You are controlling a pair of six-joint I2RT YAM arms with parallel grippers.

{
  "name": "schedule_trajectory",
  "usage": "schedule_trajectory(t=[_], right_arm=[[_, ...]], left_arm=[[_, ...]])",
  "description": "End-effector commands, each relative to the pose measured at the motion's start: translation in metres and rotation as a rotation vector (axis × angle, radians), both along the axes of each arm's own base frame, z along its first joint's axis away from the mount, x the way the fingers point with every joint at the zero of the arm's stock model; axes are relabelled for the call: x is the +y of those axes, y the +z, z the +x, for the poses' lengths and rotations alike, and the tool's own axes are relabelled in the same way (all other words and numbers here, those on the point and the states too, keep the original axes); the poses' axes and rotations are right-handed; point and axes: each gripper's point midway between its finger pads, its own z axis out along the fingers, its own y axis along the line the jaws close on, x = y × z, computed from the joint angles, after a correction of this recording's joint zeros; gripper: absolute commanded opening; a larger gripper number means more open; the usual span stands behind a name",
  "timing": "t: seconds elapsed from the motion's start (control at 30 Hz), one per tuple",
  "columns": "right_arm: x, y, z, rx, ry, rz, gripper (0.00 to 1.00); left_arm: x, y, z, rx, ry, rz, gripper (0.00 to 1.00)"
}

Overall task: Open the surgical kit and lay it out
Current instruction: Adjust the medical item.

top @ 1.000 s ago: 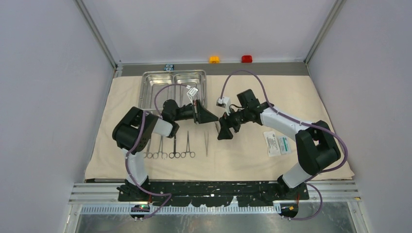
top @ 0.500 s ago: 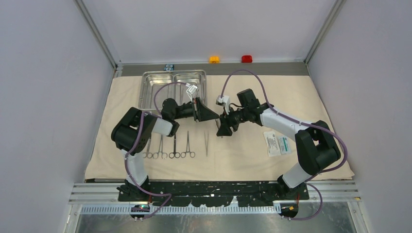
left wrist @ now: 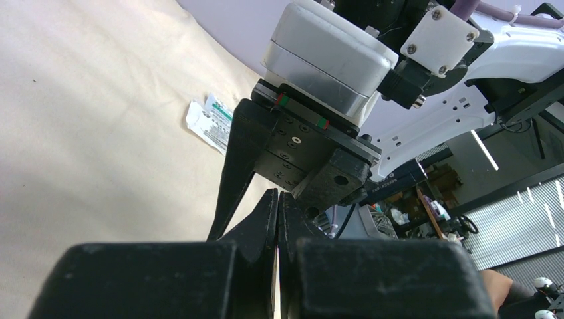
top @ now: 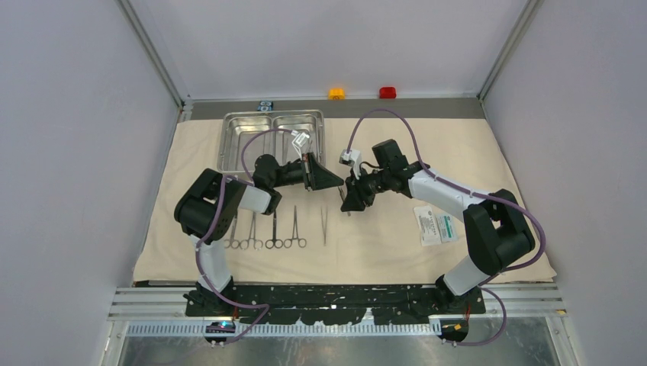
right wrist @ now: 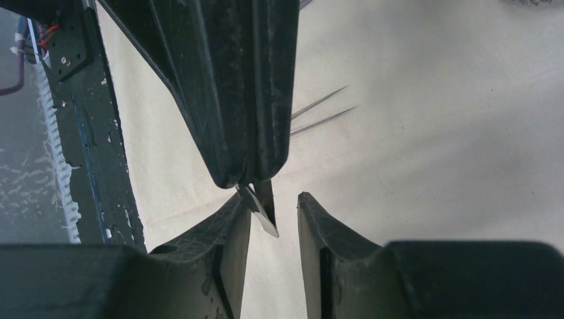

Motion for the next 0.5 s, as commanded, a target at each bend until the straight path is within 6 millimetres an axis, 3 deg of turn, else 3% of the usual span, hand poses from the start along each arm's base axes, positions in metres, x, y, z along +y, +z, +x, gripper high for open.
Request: schedule_trajectory(t=[0.0, 0.4, 0.47], right_arm=[[0.0063, 0.0169, 0.0048, -0.051, 0.008, 0.034, 0.35], [0.0007, 0.0184, 0.0049, -0.062, 0.0, 0.002, 0.25], [-0.0009, 0.0173, 0.0065, -0.065, -0.013, -0.011, 0.22]], left_arm=[[0.0002, 0.0337, 0.0006, -0.107, 0.011, -0.059, 0.0], [-0.0004, 0.035, 0.0035, -0.137, 0.01, -0.059, 0.0], [-0.0001, 0.0374, 0.0056, -0.151, 0.012, -0.062, 0.07]])
